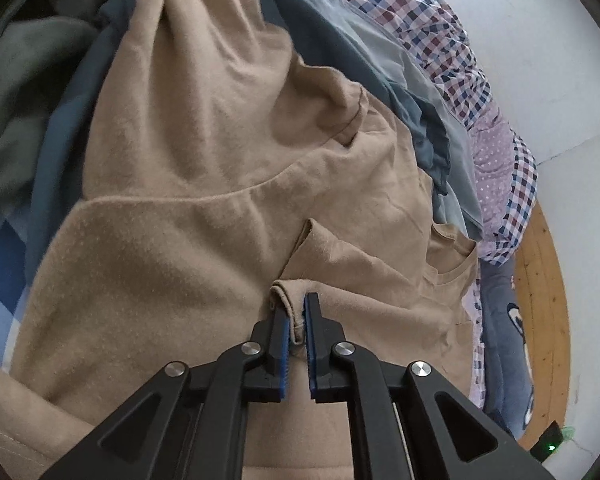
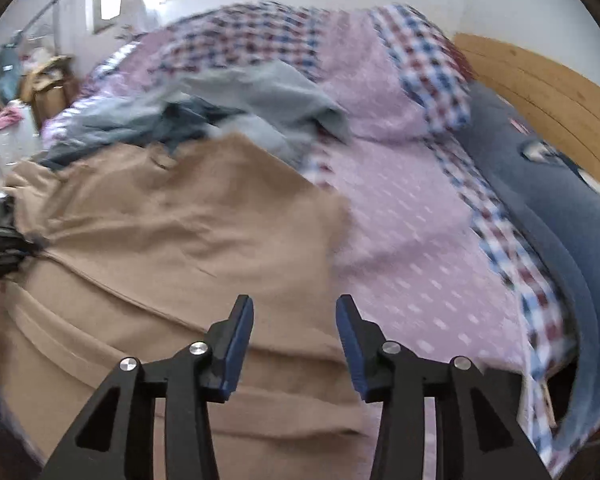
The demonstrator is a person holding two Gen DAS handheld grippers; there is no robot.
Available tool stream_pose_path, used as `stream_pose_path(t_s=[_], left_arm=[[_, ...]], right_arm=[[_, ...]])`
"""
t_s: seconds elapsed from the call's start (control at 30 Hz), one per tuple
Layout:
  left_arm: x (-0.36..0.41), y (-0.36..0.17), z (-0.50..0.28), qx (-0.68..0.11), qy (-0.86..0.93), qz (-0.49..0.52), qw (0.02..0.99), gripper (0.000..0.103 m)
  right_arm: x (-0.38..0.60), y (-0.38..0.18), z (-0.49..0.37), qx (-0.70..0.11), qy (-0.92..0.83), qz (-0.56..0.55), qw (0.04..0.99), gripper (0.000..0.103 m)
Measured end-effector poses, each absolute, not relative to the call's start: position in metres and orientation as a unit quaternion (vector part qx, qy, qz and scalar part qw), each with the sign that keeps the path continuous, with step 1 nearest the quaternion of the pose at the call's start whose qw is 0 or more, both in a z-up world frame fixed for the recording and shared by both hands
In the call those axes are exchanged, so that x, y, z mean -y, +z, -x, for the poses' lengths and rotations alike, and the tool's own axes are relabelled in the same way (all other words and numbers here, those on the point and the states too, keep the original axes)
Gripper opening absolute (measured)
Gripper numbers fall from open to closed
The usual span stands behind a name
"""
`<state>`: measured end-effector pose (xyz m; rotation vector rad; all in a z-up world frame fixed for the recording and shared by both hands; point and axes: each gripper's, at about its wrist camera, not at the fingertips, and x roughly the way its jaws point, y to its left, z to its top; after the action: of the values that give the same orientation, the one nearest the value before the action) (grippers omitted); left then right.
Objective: Fold clothes
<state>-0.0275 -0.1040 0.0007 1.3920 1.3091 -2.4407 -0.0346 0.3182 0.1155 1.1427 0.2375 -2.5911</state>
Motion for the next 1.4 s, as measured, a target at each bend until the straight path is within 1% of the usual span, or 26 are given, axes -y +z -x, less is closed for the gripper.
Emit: stream_pose_path(t_s=[0.17,0.3,0.37,0.5,0.53,0.63,0.83,0.9,0.93,0.97,1.03,1.07,1.13,1.27,1.4], left_arm=[[0.112,-0.004,0.021,-0.464,-0.767,-0.444,0.009,0.012],[0.116,-0.008,0.017,-0.495,-0.747,-0.444,-0.002,0.012],[0.119,-0.011,0.016,-0.514,-0.736,-0.441,-0.013,0.015],[0.128,-0.016,0.016,-0.542,-0.719,-0.435,-0.023,0.015],[0.129,-0.017,0.016,-0.545,-0.717,-0.433,-0.025,0.015],[0.132,-0.02,0.017,-0.556,-0.71,-0.431,-0.027,0.016],[0.136,-0.024,0.016,-0.569,-0.7,-0.431,-0.03,0.015],[0.137,-0.025,0.016,-0.566,-0.7,-0.435,-0.03,0.014],[0.137,-0.026,0.016,-0.564,-0.7,-0.437,-0.029,0.011],[0.137,-0.026,0.017,-0.561,-0.701,-0.44,-0.028,0.01],[0.136,-0.026,0.017,-0.557,-0.703,-0.442,-0.028,0.009],[0.136,-0.025,0.017,-0.553,-0.705,-0.443,-0.028,0.006],[0.134,-0.023,0.018,-0.543,-0.712,-0.445,-0.028,0.004],[0.135,-0.017,0.017,-0.532,-0.728,-0.431,-0.024,0.004],[0.136,-0.013,0.018,-0.524,-0.741,-0.42,-0.019,0.004]], right_arm=[[-0.219,0.115,0.049,-0.138,-0.875,-0.387,0.257,0.046],[-0.138,0.105,0.062,-0.193,-0.841,-0.38,0.334,0.044],[-0.097,0.1,0.069,-0.22,-0.82,-0.375,0.372,0.043],[-0.023,0.088,0.082,-0.273,-0.774,-0.367,0.437,0.041],[-0.013,0.082,0.083,-0.289,-0.765,-0.369,0.442,0.039],[0.011,0.064,0.085,-0.334,-0.737,-0.375,0.451,0.037],[0.033,0.041,0.085,-0.384,-0.702,-0.384,0.461,0.029],[0.038,0.034,0.083,-0.402,-0.695,-0.383,0.458,0.018],[0.039,0.033,0.081,-0.409,-0.697,-0.377,0.452,0.004],[0.038,0.035,0.081,-0.408,-0.704,-0.37,0.448,0.002],[0.034,0.043,0.082,-0.396,-0.723,-0.354,0.442,0.001],[0.032,0.048,0.084,-0.391,-0.731,-0.347,0.438,0.001],[0.029,0.058,0.087,-0.381,-0.747,-0.335,0.429,0.001],[0.029,0.067,0.093,-0.367,-0.767,-0.322,0.417,0.001],[0.034,0.057,0.101,-0.371,-0.77,-0.333,0.398,0.001]])
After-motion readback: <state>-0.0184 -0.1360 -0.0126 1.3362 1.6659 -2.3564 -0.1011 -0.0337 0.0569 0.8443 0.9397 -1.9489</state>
